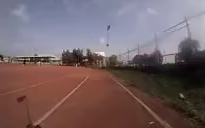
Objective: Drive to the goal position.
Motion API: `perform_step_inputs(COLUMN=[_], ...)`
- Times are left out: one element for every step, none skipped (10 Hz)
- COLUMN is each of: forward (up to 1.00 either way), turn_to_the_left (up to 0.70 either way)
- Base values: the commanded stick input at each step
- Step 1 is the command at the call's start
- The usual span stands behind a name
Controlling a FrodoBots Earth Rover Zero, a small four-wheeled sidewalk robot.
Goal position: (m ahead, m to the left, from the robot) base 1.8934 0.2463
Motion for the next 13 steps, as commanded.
perform_step_inputs(forward=[0.50, 0.50, 0.50, 0.50, 0.50, 0.50, 0.50, 0.50, 0.50, 0.50, 0.50, 0.50, 0.50], turn_to_the_left=[0.00, 0.00, 0.00, 0.00, 0.00, 0.00, 0.00, 0.00, 0.00, 0.00, 0.00, 0.00, 0.00])
